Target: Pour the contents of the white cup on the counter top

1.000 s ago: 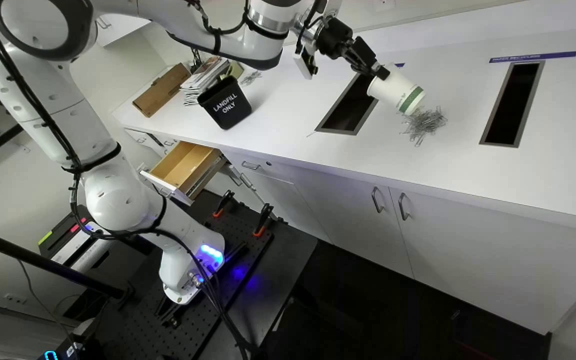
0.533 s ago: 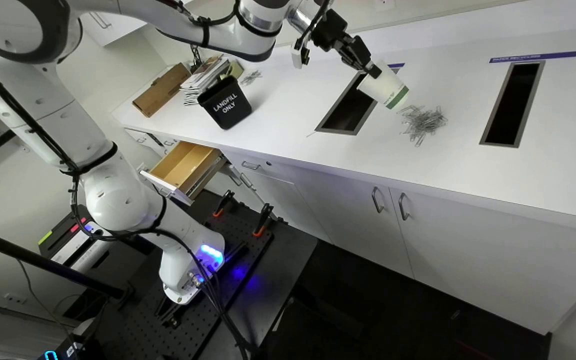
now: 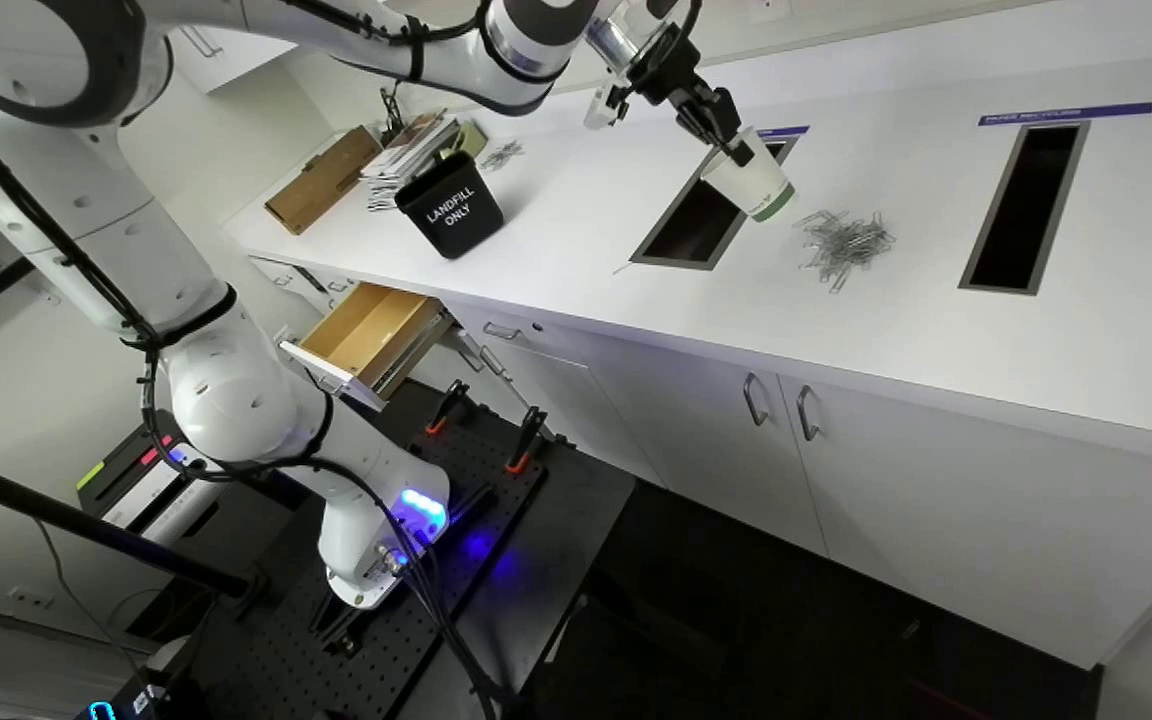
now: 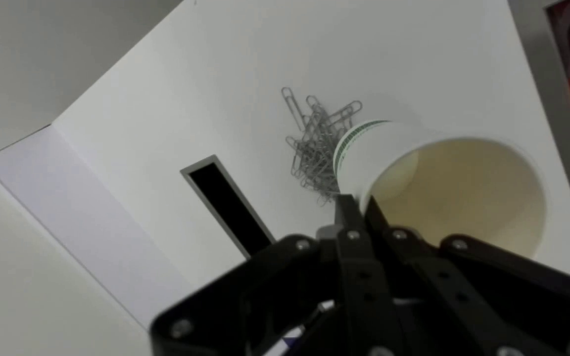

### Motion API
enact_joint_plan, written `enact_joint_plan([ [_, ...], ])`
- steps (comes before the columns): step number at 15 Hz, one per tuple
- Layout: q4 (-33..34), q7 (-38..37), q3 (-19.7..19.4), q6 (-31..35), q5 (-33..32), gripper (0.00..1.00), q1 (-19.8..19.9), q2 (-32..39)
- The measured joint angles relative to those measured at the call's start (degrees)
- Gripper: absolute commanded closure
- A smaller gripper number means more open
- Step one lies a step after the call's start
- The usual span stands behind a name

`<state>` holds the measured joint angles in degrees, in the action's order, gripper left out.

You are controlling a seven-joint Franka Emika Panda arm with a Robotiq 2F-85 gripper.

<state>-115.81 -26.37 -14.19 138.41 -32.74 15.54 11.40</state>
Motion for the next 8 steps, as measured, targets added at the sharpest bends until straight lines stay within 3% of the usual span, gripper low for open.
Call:
enact_joint_plan([
  [5,0.71,8.95,0.0,0.03,12.91,0.99,-0.02,0.74],
  [8,1.71,11.65,-0.07,-0.22,17.12,0.96,-0.07,1.08],
])
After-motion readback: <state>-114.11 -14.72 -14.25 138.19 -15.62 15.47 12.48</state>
